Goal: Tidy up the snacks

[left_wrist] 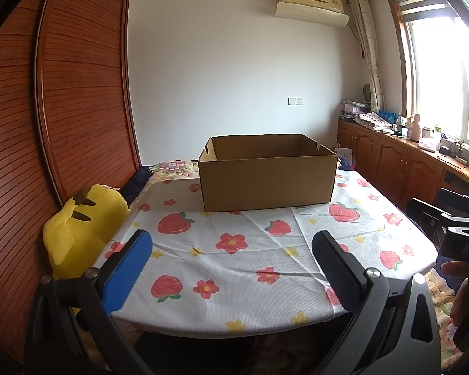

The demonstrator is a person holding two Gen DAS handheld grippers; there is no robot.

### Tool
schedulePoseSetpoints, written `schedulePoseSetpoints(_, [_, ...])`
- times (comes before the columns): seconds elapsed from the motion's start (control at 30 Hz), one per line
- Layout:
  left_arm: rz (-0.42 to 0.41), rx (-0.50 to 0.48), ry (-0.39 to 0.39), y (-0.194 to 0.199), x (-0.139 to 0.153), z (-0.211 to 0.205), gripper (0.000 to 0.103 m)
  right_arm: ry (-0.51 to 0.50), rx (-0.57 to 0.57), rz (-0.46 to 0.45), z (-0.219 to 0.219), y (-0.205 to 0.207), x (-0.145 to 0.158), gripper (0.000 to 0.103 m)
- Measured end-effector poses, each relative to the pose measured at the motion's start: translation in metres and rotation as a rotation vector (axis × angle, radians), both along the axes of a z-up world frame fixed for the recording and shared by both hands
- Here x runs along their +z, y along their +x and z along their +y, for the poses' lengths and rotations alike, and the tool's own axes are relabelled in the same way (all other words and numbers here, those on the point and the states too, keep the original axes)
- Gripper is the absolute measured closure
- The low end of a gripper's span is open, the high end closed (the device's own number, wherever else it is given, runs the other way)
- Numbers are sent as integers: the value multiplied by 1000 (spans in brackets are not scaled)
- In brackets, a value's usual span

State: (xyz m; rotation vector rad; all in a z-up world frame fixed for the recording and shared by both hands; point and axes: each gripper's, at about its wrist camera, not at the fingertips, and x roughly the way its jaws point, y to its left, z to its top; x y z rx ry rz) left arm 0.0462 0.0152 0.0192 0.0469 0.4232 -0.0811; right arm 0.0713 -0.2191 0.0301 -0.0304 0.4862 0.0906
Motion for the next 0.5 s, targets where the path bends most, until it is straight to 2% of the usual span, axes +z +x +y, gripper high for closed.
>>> schedulePoseSetpoints(0.5, [-4,0,-1,2,2,2,0,-1,0,-2,0,0,0,0])
